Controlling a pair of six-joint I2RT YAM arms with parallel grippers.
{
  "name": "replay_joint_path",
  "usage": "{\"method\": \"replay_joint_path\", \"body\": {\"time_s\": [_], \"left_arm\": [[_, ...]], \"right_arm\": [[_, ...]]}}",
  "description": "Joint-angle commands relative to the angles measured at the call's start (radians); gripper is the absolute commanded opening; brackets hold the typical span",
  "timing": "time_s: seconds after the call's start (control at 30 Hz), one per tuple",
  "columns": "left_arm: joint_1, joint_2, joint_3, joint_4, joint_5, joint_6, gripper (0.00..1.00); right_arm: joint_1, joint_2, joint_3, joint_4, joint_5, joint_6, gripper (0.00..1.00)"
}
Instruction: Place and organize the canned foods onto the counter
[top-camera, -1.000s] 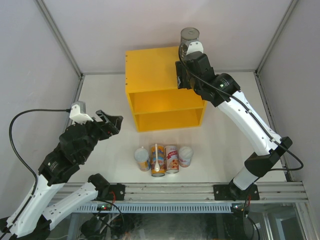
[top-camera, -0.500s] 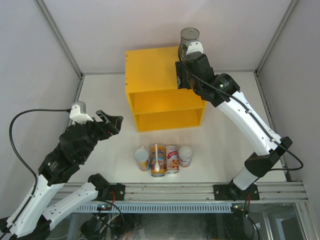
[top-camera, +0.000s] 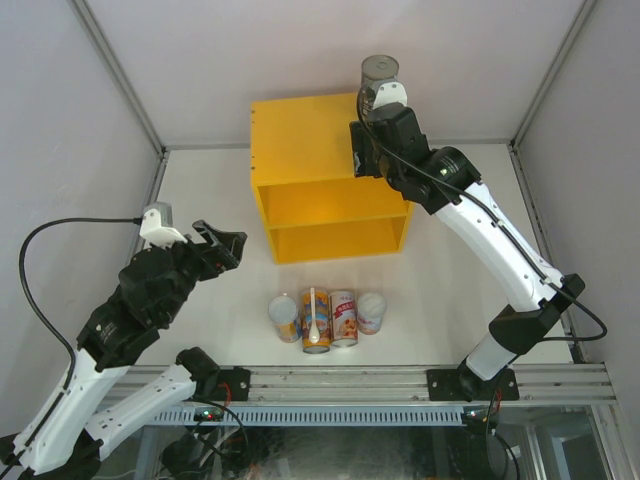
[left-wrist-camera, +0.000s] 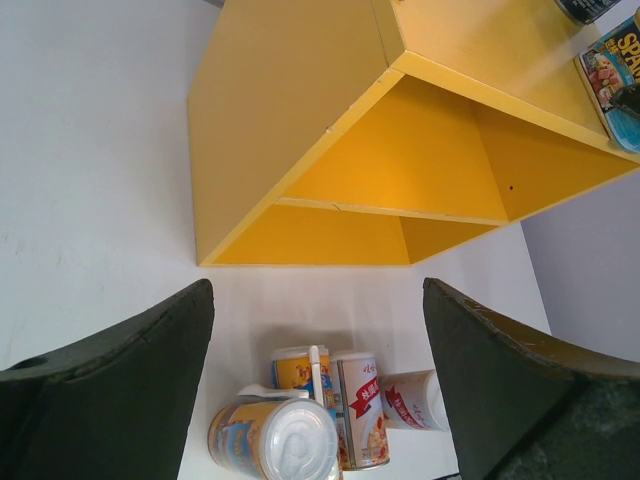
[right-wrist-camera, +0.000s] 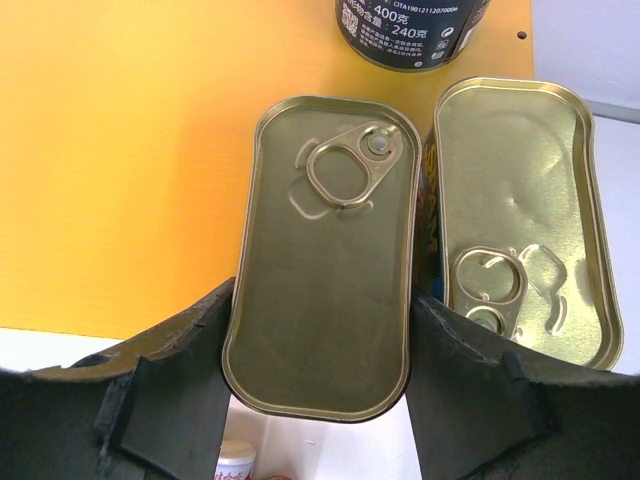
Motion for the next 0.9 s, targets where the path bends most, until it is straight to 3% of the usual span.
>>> {"method": "replay_joint_path", "body": {"time_s": [0.0, 0.47, 0.7, 0.87], "left_arm": [[-0.001, 0.010, 0.045, 0.035, 0.014, 0.014, 0.89], [-0.002, 0.003, 0.042, 0.033, 0.016, 0.013, 0.89], [-0.001, -0.004, 0.042, 0.026, 0.014, 0.018, 0.89], [0.000, -0.003, 0.050, 0.019, 0.014, 0.027, 0.88]], "right_arm": [[0.005, -0.016, 0.046, 0.033, 0.026, -0.012, 0.61], [0.039, -0.031, 0.051, 0.026, 0.072, -0.015, 0.59], [0.049, -0.030, 0.051, 0.028, 0.086, -0.009, 0.45], [0.048, -0.020, 0.056, 0.032, 0.099, -0.010, 0.43]]}}
